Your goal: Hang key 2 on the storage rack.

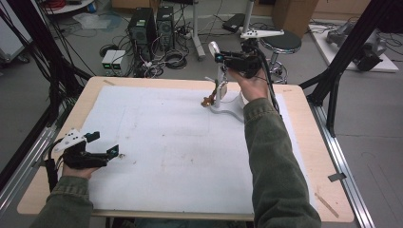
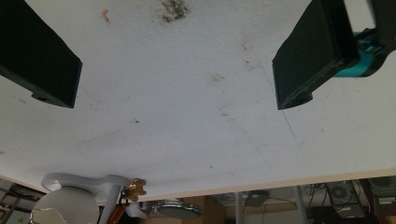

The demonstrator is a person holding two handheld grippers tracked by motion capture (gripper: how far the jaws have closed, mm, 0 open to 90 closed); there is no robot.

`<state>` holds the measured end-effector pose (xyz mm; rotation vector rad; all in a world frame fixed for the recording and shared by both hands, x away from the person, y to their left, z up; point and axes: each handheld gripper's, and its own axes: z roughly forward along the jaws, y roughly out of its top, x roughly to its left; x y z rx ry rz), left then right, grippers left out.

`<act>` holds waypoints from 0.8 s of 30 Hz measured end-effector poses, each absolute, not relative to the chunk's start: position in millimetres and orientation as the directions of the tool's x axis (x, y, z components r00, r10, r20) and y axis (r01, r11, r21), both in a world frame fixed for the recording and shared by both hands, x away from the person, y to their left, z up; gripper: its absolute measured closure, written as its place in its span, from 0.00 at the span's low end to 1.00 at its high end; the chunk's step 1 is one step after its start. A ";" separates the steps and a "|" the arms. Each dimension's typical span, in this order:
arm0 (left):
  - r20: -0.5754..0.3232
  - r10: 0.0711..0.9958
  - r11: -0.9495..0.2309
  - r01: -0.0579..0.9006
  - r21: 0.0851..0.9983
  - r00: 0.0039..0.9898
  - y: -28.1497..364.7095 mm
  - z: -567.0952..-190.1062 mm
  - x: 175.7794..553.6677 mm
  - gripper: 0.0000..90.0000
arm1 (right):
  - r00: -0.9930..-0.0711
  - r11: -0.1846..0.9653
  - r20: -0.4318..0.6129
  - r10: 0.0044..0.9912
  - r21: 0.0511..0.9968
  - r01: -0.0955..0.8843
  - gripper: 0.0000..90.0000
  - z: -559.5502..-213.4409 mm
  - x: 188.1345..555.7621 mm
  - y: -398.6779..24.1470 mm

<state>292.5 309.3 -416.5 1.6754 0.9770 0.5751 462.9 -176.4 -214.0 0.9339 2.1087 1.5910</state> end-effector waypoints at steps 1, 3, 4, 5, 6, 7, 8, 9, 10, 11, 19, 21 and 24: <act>-0.096 0.830 -0.102 0.319 0.942 0.549 309.1 -416.6 292.5 0.02 | -0.725 0.157 0.114 0.679 0.943 0.294 0.83 -212.8 465.6 -176.1; -0.095 0.830 -0.104 0.321 0.941 0.549 309.3 -416.6 292.6 0.02 | -0.727 0.152 0.119 0.677 0.943 0.296 0.83 -210.7 470.1 -176.3; -0.095 0.830 -0.105 0.321 0.941 0.550 309.3 -416.7 292.7 0.02 | -0.728 0.144 0.123 0.674 0.945 0.294 0.83 -210.7 472.1 -176.5; -0.095 0.830 -0.106 0.322 0.941 0.549 309.3 -416.7 292.7 0.02 | -0.728 0.146 0.124 0.674 0.944 0.296 0.83 -210.8 474.0 -176.6; -0.092 0.830 -0.108 0.319 0.941 0.550 309.4 -416.6 292.8 0.02 | -0.729 0.146 0.123 0.674 0.944 0.295 0.83 -211.5 475.9 -176.6; -0.091 0.830 -0.108 0.319 0.942 0.550 309.2 -416.6 292.8 0.02 | -0.727 0.144 0.126 0.675 0.944 0.297 0.83 -212.4 477.8 -176.8; -0.089 0.832 -0.107 0.318 0.942 0.547 309.1 -416.6 292.5 0.02 | -0.728 0.141 0.128 0.673 0.945 0.297 0.83 -213.8 480.0 -177.3; -0.087 0.833 -0.110 0.317 0.942 0.547 309.3 -416.3 292.3 0.02 | -0.731 0.139 0.132 0.670 0.945 0.298 0.83 -215.2 481.9 -177.6; -0.085 0.834 -0.110 0.314 0.943 0.546 309.6 -416.1 292.1 0.02 | -0.731 0.137 0.133 0.669 0.945 0.297 0.83 -216.6 483.8 -177.7; -0.084 0.835 -0.109 0.313 0.943 0.544 309.9 -415.9 292.0 0.02 | -0.733 0.132 0.136 0.667 0.946 0.296 0.83 -218.0 485.9 -178.0; -0.087 0.837 -0.108 0.319 0.941 0.540 310.9 -416.6 291.8 0.02 | -0.735 0.117 0.129 0.665 0.955 0.274 0.83 -224.8 497.2 -182.3; -0.086 0.838 -0.109 0.319 0.941 0.539 310.9 -416.6 291.9 0.02 | -0.741 0.114 0.131 0.659 0.956 0.270 0.83 -226.4 499.1 -182.9; -0.084 0.837 -0.113 0.321 0.940 0.541 310.7 -416.9 292.1 0.02 | -0.747 0.123 0.110 0.655 0.960 0.250 0.83 -227.9 500.6 -181.4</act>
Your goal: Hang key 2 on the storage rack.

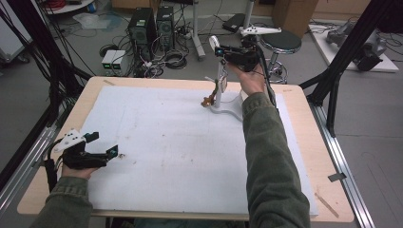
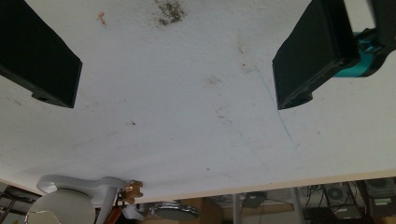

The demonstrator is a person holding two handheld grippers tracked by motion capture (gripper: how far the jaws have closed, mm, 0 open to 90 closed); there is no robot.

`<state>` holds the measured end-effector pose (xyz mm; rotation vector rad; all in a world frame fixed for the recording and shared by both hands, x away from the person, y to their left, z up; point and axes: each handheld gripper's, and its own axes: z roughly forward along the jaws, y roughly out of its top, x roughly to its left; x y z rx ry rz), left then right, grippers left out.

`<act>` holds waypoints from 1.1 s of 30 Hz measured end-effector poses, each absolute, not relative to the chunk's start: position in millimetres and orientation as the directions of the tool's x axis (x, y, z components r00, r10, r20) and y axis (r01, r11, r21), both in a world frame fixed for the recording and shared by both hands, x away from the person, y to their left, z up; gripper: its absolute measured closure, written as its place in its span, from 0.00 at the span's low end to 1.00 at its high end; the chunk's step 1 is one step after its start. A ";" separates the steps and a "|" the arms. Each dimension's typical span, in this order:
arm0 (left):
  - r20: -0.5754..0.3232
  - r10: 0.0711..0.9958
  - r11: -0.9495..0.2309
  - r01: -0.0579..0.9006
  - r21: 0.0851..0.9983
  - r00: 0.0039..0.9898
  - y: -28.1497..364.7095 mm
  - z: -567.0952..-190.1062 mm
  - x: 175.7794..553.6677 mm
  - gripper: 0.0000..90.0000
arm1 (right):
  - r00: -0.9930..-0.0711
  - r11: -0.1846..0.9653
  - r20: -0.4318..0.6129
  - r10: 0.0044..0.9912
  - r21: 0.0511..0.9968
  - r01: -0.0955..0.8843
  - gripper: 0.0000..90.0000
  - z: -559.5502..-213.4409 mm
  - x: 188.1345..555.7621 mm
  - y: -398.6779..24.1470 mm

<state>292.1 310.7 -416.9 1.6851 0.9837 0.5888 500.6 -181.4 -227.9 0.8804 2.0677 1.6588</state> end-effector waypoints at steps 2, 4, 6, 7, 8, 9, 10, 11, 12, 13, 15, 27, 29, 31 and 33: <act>-0.084 0.837 -0.114 0.321 0.940 0.541 310.7 -416.9 292.1 0.02 | -0.748 0.130 0.096 0.657 0.963 0.238 0.83 -229.2 502.1 -180.9; -0.084 0.836 -0.113 0.320 0.941 0.542 310.7 -417.0 292.2 0.02 | -0.747 0.135 0.090 0.659 0.963 0.235 0.83 -230.9 503.9 -181.4; -0.087 0.837 -0.110 0.321 0.941 0.541 310.7 -417.1 292.3 0.02 | -0.746 0.140 0.084 0.661 0.962 0.233 0.83 -232.6 505.3 -181.4; -0.083 0.837 -0.113 0.320 0.941 0.541 310.9 -417.0 292.4 0.02 | -0.747 0.147 0.077 0.661 0.962 0.229 0.83 -233.4 505.9 -181.2; -0.083 0.837 -0.113 0.319 0.941 0.542 311.0 -417.0 292.4 0.02 | -0.748 0.151 0.070 0.660 0.963 0.224 0.83 -234.0 506.3 -180.8; -0.084 0.837 -0.112 0.319 0.941 0.541 311.0 -417.0 292.4 0.02 | -0.753 0.154 0.066 0.655 0.963 0.219 0.83 -234.6 506.8 -180.5; -0.085 0.837 -0.110 0.319 0.941 0.540 310.9 -417.1 292.4 0.02 | -0.755 0.158 0.063 0.653 0.963 0.217 0.83 -235.2 507.0 -180.0; -0.085 0.837 -0.111 0.319 0.941 0.541 311.1 -417.2 292.4 0.02 | -0.754 0.162 0.060 0.654 0.963 0.217 0.83 -235.8 507.4 -179.3; -0.083 0.837 -0.113 0.320 0.941 0.541 311.4 -417.2 292.4 0.02 | -0.756 0.163 0.060 0.652 0.963 0.216 0.83 -236.6 507.9 -178.4; -0.084 0.837 -0.112 0.320 0.941 0.541 311.5 -417.2 292.3 0.02 | -0.757 0.166 0.058 0.651 0.962 0.216 0.83 -237.2 508.2 -177.7; -0.087 0.837 -0.109 0.321 0.941 0.541 311.3 -417.3 292.2 0.02 | -0.760 0.181 0.050 0.648 0.959 0.217 0.83 -239.2 509.1 -174.8; -0.086 0.837 -0.110 0.319 0.941 0.541 311.7 -416.9 291.1 0.02 | -0.745 0.198 0.043 0.665 0.953 0.232 0.77 -242.9 509.0 -166.2; -0.084 0.836 -0.112 0.320 0.941 0.542 311.7 -416.8 291.1 0.02 | -0.737 0.190 0.049 0.674 0.953 0.238 0.71 -242.3 507.5 -166.0; -0.085 0.837 -0.111 0.320 0.941 0.540 311.3 -416.9 291.1 0.02 | -0.733 0.183 0.058 0.677 0.952 0.244 0.64 -241.9 505.7 -166.4; -0.084 0.837 -0.111 0.318 0.942 0.541 311.3 -416.7 290.9 0.02 | -0.737 0.183 0.061 0.673 0.952 0.246 0.58 -241.0 502.7 -166.1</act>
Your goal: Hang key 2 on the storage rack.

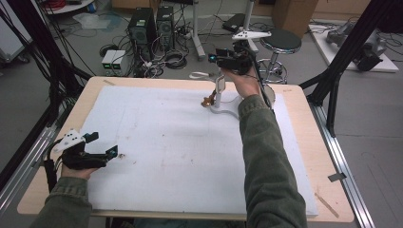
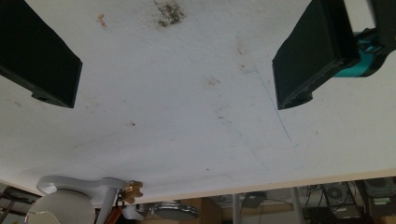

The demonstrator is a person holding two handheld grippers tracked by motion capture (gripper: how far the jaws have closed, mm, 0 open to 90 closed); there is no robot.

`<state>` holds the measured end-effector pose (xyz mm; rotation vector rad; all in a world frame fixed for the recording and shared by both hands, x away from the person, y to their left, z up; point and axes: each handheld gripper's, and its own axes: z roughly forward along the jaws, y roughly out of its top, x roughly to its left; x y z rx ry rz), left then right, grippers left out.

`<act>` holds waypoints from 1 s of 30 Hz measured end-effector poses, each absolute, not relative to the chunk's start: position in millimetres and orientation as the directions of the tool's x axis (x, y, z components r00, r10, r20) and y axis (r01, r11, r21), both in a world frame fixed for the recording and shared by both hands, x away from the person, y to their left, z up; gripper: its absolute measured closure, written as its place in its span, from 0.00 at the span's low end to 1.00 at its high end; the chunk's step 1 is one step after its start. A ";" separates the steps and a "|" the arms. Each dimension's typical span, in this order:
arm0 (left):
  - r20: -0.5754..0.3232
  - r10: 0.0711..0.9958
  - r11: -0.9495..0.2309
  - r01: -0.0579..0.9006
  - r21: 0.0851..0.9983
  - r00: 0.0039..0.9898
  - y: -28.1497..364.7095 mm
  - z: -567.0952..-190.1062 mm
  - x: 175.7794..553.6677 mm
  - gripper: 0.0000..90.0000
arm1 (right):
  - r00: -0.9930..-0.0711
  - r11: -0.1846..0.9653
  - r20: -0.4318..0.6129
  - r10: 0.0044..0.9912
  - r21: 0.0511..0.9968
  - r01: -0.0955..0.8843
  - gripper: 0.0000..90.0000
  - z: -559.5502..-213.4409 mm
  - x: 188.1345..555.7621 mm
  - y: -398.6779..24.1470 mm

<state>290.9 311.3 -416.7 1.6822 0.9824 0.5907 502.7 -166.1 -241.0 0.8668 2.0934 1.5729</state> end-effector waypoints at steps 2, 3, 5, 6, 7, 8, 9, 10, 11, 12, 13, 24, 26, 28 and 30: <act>-0.083 0.837 -0.112 0.317 0.942 0.540 311.4 -416.8 291.2 0.02 | -0.736 0.183 0.058 0.675 0.953 0.243 0.53 -239.9 499.6 -166.0; -0.082 0.837 -0.113 0.317 0.942 0.540 311.5 -416.8 291.2 0.02 | -0.733 0.182 0.059 0.678 0.952 0.245 0.50 -239.3 497.8 -166.4; -0.084 0.838 -0.109 0.316 0.942 0.539 311.2 -416.8 291.4 0.02 | -0.734 0.176 0.059 0.677 0.955 0.239 0.44 -238.2 494.3 -167.2; -0.086 0.838 -0.108 0.318 0.942 0.539 311.1 -416.9 291.3 0.02 | -0.731 0.177 0.058 0.680 0.954 0.240 0.41 -237.2 492.3 -167.7; -0.090 0.838 -0.104 0.319 0.942 0.538 310.9 -416.9 291.3 0.02 | -0.726 0.176 0.060 0.685 0.954 0.244 0.38 -236.3 490.1 -168.2; -0.088 0.838 -0.106 0.319 0.942 0.539 311.0 -416.9 291.3 0.02 | -0.725 0.176 0.059 0.686 0.954 0.244 0.34 -235.4 488.1 -168.5; -0.089 0.838 -0.105 0.318 0.942 0.539 310.9 -416.9 291.4 0.02 | -0.726 0.176 0.056 0.685 0.955 0.240 0.31 -234.5 486.3 -169.0; -0.088 0.838 -0.106 0.318 0.942 0.538 311.0 -416.8 291.3 0.02 | -0.724 0.174 0.057 0.687 0.955 0.240 0.28 -233.5 484.2 -169.4; -0.087 0.838 -0.106 0.318 0.942 0.539 311.0 -416.8 291.3 0.02 | -0.724 0.172 0.060 0.688 0.955 0.242 0.25 -232.8 482.1 -169.8; -0.087 0.838 -0.106 0.318 0.942 0.539 311.0 -416.8 291.3 0.02 | -0.721 0.177 0.055 0.691 0.954 0.242 0.21 -232.0 479.8 -170.5; -0.087 0.838 -0.106 0.318 0.942 0.539 310.9 -416.7 291.2 0.02 | -0.717 0.180 0.054 0.695 0.952 0.246 0.19 -231.6 478.1 -170.8; -0.081 0.836 -0.115 0.317 0.941 0.543 311.0 -416.4 291.0 0.02 | -0.660 0.234 0.012 0.751 0.930 0.284 0.00 -236.4 460.4 -172.1; -0.081 0.836 -0.114 0.316 0.942 0.543 310.7 -416.3 290.9 0.02 | -0.649 0.247 0.009 0.761 0.920 0.303 0.00 -239.4 458.0 -172.8; -0.081 0.836 -0.114 0.316 0.942 0.542 310.7 -416.3 290.9 0.02 | -0.650 0.260 0.003 0.760 0.915 0.308 0.00 -240.6 454.0 -171.9; -0.084 0.837 -0.110 0.316 0.942 0.540 310.4 -416.4 291.1 0.02 | -0.640 0.257 -0.017 0.769 0.924 0.284 0.00 -241.7 445.2 -171.9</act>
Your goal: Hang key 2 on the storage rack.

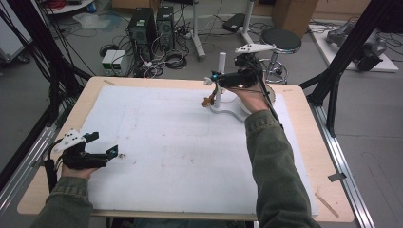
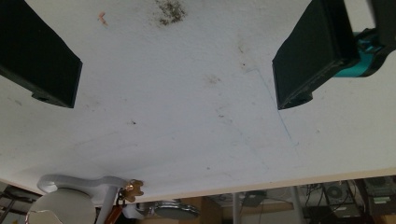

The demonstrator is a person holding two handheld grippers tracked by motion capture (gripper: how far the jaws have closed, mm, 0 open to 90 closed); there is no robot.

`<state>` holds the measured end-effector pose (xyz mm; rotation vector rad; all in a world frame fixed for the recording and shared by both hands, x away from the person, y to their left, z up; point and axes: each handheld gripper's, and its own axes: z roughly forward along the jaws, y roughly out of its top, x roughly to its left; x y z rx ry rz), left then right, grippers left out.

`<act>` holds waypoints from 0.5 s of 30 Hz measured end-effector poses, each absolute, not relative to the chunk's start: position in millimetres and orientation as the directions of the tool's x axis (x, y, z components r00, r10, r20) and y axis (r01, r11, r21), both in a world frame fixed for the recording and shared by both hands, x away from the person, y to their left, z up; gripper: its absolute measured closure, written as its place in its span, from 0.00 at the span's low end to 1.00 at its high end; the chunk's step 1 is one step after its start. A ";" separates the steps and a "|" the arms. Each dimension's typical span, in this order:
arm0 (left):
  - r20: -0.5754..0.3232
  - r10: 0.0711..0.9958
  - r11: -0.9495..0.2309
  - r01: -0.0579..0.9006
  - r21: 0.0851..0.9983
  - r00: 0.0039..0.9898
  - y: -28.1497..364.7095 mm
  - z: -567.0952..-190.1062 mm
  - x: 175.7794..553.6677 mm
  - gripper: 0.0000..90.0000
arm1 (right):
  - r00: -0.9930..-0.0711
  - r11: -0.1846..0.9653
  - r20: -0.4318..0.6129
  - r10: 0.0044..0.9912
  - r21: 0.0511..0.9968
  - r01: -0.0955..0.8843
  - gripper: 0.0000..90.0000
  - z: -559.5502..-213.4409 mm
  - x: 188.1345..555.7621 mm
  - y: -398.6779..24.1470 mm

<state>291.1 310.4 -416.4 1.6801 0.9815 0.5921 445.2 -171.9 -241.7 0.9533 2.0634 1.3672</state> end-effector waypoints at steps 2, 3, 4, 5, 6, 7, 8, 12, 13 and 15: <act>-0.081 0.837 -0.114 0.317 0.942 0.541 310.6 -416.3 290.9 0.02 | -0.637 0.245 0.000 0.771 0.923 0.297 0.00 -244.4 438.9 -174.6; -0.080 0.837 -0.114 0.316 0.942 0.541 310.5 -416.1 290.7 0.02 | -0.636 0.248 -0.003 0.771 0.922 0.296 0.01 -245.6 437.0 -175.5; -0.080 0.837 -0.114 0.316 0.942 0.541 310.5 -416.0 290.5 0.02 | -0.628 0.244 -0.006 0.778 0.924 0.293 0.01 -247.7 433.2 -177.2; -0.081 0.837 -0.113 0.316 0.942 0.541 310.5 -416.0 290.4 0.02 | -0.627 0.244 -0.005 0.779 0.924 0.295 0.00 -249.1 431.3 -178.7; -0.081 0.837 -0.113 0.317 0.942 0.541 310.6 -415.9 290.4 0.02 | -0.626 0.244 0.000 0.780 0.921 0.305 0.01 -251.1 429.3 -180.4; -0.081 0.837 -0.113 0.317 0.942 0.541 310.6 -415.9 290.6 0.02 | -0.623 0.246 0.001 0.782 0.918 0.310 0.01 -253.3 426.4 -182.3; -0.081 0.837 -0.113 0.317 0.942 0.541 310.6 -416.0 290.7 0.02 | -0.621 0.243 0.001 0.784 0.920 0.308 0.01 -254.9 424.8 -183.6; -0.085 0.838 -0.108 0.316 0.943 0.539 310.0 -416.0 291.1 0.02 | -0.617 0.236 0.016 0.787 0.916 0.325 0.01 -264.0 419.1 -190.2; -0.085 0.838 -0.108 0.317 0.942 0.539 310.0 -416.0 291.2 0.02 | -0.616 0.235 0.016 0.788 0.916 0.325 0.01 -266.4 417.8 -191.8; -0.086 0.838 -0.107 0.316 0.943 0.539 309.8 -416.0 291.2 0.02 | -0.612 0.224 0.031 0.790 0.915 0.335 0.01 -272.1 415.0 -194.9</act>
